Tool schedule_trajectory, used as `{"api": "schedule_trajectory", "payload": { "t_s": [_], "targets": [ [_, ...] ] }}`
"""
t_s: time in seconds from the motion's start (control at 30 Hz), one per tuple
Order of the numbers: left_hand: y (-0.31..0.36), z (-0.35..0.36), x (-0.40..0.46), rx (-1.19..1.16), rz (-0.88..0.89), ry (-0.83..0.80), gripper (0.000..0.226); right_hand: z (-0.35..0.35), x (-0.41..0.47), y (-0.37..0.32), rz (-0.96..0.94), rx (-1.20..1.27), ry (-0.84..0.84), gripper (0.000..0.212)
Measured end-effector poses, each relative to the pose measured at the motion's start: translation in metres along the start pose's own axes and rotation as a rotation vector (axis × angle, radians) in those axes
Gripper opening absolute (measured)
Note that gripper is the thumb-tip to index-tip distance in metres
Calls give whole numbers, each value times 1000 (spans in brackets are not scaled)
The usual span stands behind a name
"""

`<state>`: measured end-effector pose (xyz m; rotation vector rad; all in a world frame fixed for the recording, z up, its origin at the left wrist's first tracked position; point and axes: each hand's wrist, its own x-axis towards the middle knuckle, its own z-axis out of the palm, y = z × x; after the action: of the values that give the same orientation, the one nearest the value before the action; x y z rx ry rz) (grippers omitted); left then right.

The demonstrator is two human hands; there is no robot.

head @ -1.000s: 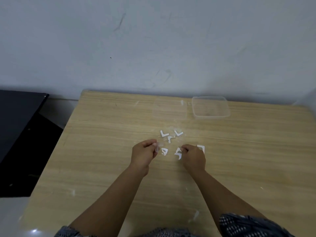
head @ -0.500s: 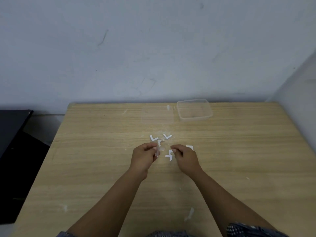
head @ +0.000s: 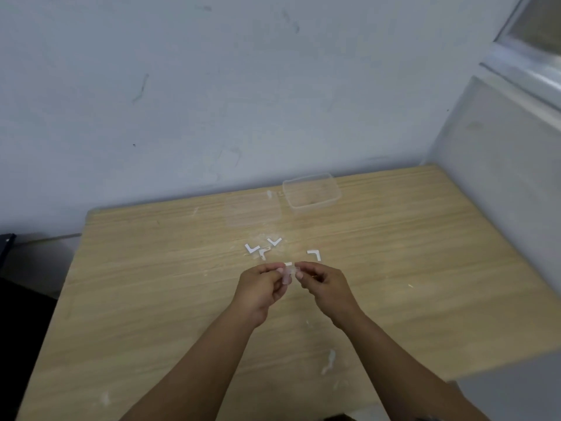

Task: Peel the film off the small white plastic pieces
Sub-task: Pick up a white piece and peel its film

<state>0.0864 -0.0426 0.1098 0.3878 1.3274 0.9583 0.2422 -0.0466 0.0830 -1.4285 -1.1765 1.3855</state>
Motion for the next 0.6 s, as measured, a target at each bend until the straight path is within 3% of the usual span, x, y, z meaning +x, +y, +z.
{"api": "schedule_trajectory", "payload": {
  "t_s": [0.4,0.6],
  "targets": [
    [-23,32,-10,321,-95,-220,13,-31,-34,11,63,114,190,11],
    [-46,94,-16,493,-72,-335,10,-86,-56,21,88,187,322,16]
  ]
}}
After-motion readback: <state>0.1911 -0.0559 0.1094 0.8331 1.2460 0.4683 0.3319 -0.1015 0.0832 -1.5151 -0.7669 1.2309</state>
